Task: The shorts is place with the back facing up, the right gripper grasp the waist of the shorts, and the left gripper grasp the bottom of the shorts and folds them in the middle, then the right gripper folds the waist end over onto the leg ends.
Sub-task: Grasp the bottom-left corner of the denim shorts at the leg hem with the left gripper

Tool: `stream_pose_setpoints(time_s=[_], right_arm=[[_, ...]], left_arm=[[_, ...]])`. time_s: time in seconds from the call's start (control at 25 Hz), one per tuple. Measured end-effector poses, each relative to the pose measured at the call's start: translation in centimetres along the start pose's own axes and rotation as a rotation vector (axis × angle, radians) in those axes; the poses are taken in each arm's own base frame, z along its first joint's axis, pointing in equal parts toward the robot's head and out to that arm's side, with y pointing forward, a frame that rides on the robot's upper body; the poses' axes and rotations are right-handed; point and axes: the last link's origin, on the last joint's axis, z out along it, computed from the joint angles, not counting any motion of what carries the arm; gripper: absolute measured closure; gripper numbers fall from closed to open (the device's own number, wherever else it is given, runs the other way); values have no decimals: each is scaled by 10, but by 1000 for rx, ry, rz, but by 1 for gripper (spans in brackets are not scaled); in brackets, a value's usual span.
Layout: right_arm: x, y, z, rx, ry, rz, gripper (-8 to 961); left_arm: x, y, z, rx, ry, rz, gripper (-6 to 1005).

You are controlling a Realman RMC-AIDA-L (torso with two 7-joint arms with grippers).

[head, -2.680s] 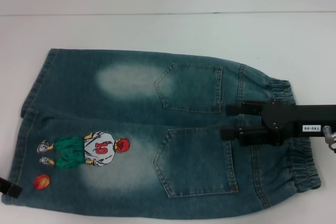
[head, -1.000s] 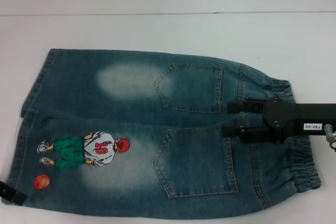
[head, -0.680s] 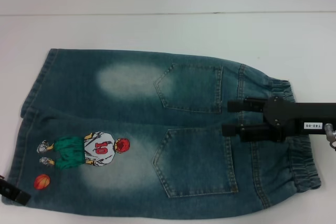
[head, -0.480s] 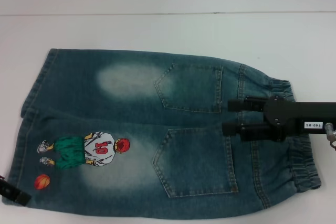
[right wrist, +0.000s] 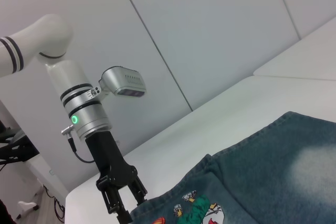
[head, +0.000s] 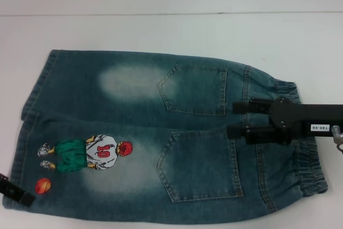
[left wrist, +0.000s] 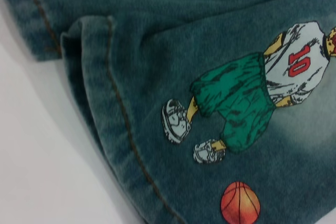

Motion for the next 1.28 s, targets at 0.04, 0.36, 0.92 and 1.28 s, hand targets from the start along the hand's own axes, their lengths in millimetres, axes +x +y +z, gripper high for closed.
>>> stream_pose_setpoints(time_s=[0.04, 0.36, 0.92, 1.28], right_arm=[[0, 0, 0, 0, 0, 0, 40], [0, 0, 0, 0, -1, 0, 40], [-1, 0, -1, 2, -2, 0, 40], [-1, 0, -1, 2, -2, -1, 40]], left_arm=[[1, 0, 0, 1, 1, 3, 172], [6, 4, 1, -14, -8, 18, 172], [0, 1, 1, -6, -23, -1, 173], [2, 3, 1, -9, -28, 0, 172]])
